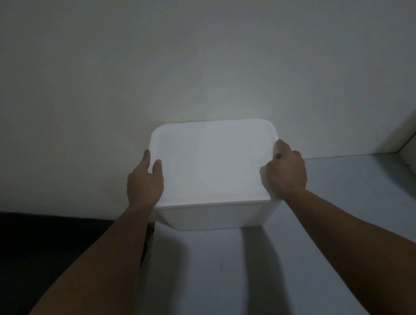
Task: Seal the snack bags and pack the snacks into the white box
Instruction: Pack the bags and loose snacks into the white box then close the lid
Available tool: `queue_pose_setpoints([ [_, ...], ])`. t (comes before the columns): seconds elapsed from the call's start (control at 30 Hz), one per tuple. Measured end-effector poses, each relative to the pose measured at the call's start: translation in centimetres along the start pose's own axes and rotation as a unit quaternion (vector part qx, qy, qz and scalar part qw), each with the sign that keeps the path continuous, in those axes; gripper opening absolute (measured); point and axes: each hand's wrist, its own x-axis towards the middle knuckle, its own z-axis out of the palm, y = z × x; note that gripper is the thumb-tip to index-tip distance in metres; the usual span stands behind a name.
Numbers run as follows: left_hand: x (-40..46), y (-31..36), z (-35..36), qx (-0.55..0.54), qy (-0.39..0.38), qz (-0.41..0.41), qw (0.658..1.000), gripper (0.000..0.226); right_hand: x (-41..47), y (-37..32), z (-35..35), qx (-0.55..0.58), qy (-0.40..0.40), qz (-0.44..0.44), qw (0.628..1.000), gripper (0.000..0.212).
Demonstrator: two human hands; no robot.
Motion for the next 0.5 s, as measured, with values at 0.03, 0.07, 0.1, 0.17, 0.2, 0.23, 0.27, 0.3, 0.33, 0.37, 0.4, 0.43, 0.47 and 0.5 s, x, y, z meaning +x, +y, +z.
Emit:
queue_pose_setpoints([
  [0.03, 0.1, -0.1, 0.0, 0.012, 0.007, 0.003, 1.000, 0.053, 0.0, 0.0, 0.0, 0.000, 0.002, 0.003, 1.000, 0.018],
  [0.07, 0.1, -0.1, 0.1, 0.037, 0.020, 0.011, 0.999, 0.052, -0.1, 0.0, 0.1, 0.001, 0.003, 0.007, 1.000, 0.017],
  [0.1, 0.0, 0.0, 0.1, 0.076, 0.041, 0.023, 0.996, 0.051, -0.1, 0.0, 0.1, 0.002, 0.004, 0.010, 1.000, 0.016],
  [0.17, -0.4, 0.2, 0.0, 0.157, 0.092, 0.057, 0.982, 0.048, -0.1, 0.0, -0.1, 0.014, 0.004, 0.014, 1.000, 0.014],
  [0.2, -0.7, 0.4, -0.1, 0.184, 0.114, 0.078, 0.973, 0.047, -0.2, 0.0, -0.3, 0.027, 0.003, 0.015, 1.000, 0.017],
  [0.23, -1.0, 0.5, -0.1, 0.205, 0.135, 0.103, 0.964, 0.046, -0.3, 0.0, -0.5, 0.041, 0.002, 0.016, 0.999, 0.024],
  [0.27, -1.4, 0.6, -0.2, 0.221, 0.148, 0.126, 0.956, 0.047, -0.5, 0.1, -0.8, 0.052, 0.000, 0.021, 0.998, 0.033],
  [0.3, -1.8, 0.7, -0.3, 0.234, 0.155, 0.144, 0.949, 0.048, -0.7, 0.1, -1.2, 0.060, 0.001, 0.025, 0.998, 0.040],
  [0.33, -2.3, 0.8, -0.5, 0.241, 0.152, 0.159, 0.945, 0.049, -1.1, 0.3, -1.6, 0.065, 0.001, 0.028, 0.997, 0.045],
  [0.37, -3.0, 0.9, -0.6, 0.242, 0.145, 0.176, 0.943, 0.049, -1.7, 0.5, -2.0, 0.068, 0.003, 0.031, 0.997, 0.048],
  [0.4, -3.8, 0.9, -0.8, 0.238, 0.137, 0.193, 0.942, 0.050, -2.4, 0.8, -2.4, 0.069, 0.002, 0.034, 0.997, 0.050],
  [0.43, -4.6, 0.9, -1.0, 0.228, 0.132, 0.211, 0.941, 0.050, -3.1, 1.1, -2.8, 0.071, 0.002, 0.035, 0.997, 0.050],
  [0.47, -5.4, 0.9, -1.2, 0.215, 0.124, 0.224, 0.942, 0.051, -3.9, 1.4, -3.3, 0.072, -0.002, 0.035, 0.997, 0.050],
  [0.5, -6.3, 1.0, -1.5, 0.202, 0.117, 0.234, 0.944, 0.052, -4.8, 1.7, -3.7, 0.073, -0.004, 0.030, 0.997, 0.050],
])
